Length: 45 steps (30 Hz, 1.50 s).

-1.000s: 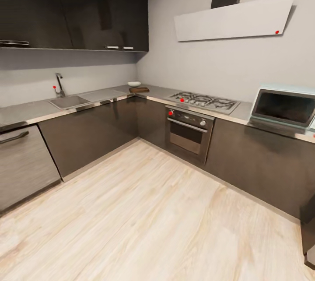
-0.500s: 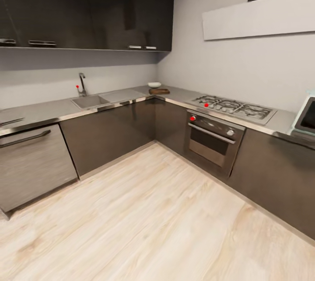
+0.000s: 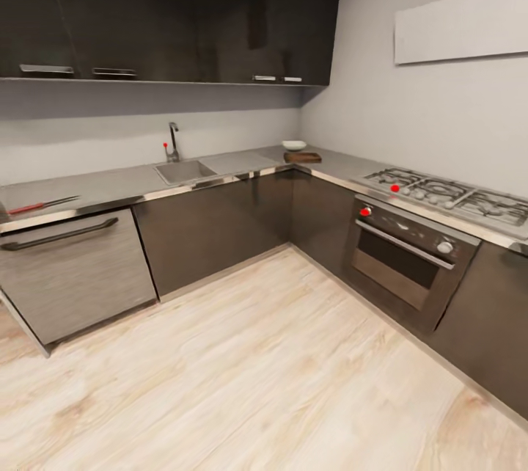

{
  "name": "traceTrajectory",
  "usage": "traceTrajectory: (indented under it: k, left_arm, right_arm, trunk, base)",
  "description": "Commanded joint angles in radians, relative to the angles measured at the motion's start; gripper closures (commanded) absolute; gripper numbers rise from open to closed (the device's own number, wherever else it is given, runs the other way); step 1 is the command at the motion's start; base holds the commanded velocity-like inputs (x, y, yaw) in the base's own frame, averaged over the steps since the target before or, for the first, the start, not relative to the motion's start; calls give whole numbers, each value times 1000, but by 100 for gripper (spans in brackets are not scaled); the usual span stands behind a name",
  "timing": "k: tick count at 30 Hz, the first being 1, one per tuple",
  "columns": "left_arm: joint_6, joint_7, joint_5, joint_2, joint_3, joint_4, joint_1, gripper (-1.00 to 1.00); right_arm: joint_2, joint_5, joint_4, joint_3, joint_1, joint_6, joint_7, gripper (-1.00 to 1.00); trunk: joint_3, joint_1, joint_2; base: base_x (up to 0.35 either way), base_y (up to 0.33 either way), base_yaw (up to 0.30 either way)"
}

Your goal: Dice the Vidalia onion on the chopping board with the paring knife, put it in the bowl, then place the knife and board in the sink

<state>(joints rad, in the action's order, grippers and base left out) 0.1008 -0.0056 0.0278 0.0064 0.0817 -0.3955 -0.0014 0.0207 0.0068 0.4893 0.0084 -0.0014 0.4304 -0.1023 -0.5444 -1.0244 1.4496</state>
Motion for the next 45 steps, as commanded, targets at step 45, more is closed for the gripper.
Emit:
traceTrajectory:
  k: [45]
  left_arm:
    - [5,-1,3,0,1,0,0,-100]
  right_arm:
    - [-1,1,0,2,0,2,-4,-100]
  trunk:
    - [-1,-1,0]
  base:
    - [320,-21,275]
